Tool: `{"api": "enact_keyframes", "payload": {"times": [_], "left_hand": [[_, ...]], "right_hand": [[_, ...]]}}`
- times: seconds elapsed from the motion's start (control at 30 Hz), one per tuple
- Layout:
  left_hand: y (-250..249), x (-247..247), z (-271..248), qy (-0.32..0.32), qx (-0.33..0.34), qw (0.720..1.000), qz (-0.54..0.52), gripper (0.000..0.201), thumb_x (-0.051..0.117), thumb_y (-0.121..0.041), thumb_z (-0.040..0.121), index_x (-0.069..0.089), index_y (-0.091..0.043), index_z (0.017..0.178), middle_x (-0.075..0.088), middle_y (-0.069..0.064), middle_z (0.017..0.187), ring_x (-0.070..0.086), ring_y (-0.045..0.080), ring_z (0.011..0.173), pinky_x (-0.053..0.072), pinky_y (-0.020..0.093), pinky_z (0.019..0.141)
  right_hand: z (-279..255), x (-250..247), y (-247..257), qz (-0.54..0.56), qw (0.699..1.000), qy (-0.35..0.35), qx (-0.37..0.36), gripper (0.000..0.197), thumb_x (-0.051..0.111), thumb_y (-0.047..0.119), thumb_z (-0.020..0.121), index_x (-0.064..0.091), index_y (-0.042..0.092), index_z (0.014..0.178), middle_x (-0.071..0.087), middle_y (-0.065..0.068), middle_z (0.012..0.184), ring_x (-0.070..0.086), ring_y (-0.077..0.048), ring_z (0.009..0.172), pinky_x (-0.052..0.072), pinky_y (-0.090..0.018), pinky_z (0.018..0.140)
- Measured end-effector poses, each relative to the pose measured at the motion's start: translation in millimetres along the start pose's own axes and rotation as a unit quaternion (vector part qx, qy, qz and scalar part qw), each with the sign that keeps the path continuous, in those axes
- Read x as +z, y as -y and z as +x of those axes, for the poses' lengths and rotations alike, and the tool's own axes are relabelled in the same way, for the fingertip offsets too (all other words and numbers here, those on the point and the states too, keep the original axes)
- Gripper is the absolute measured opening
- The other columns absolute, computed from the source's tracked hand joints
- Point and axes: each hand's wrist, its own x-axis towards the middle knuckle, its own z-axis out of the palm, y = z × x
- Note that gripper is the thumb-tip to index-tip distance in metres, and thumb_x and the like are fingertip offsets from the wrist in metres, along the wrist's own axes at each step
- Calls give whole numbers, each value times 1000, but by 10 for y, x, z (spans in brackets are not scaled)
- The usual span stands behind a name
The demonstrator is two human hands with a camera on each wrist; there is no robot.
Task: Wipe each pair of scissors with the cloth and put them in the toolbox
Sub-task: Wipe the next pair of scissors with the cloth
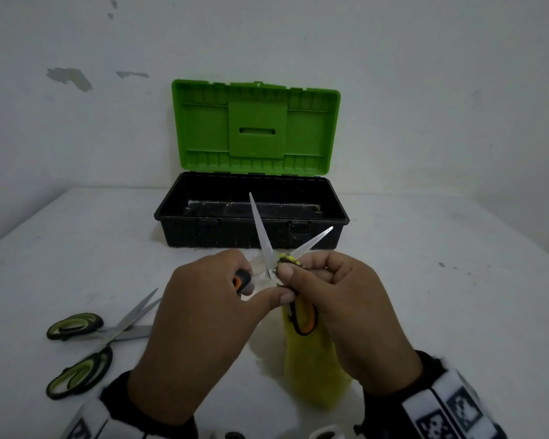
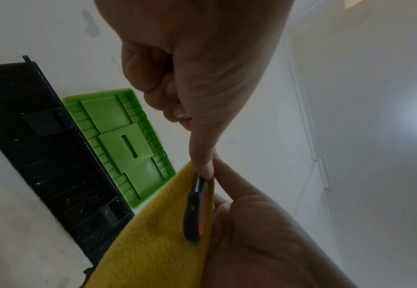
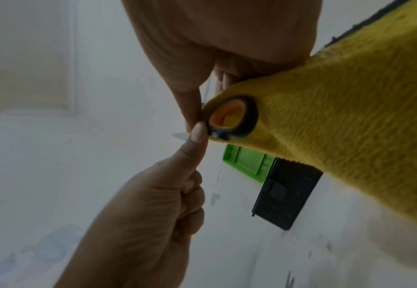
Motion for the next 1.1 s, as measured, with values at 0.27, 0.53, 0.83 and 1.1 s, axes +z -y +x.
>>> {"api": "enact_keyframes", "payload": {"times": [0.27,0.53,0.83,1.1], "left_hand": [[5,-35,-4,-3,21,1000,-4,48,65,-73,56,41,-33,57,42,-12,47,40,2,44,36,14,45],[28,-24,-5,-6,26,999,-18,48,66,-72,55,42,-30,54,40,-10,44,42,6,44,34,15,43],[81,-3,22,19,1,999,-51,53,63,-77,46,49,-28,57,46,-8,46,51,1,53,41,12,51],[66,-30,12,27,-14,999,-31,55,61,-77,47,51,-25,58,50,-4,48,44,8,46,32,14,44]], "right_hand": [[6,-30,56,-43,998,-25,-27,28,72,32,88,71,17,65,65,3,56,58,-8,51,48,-18,53],[36,-81,59,-52,997,-28,-41,27,74,30,87,70,12,67,64,0,60,58,-10,57,49,-20,56],[27,-66,27,-47,998,0,-32,27,75,27,87,69,14,64,64,1,57,59,-12,52,49,-23,54],[47,-77,-11,-61,997,-30,-43,32,75,30,87,65,14,61,58,2,56,51,-10,55,45,-20,54]]}}
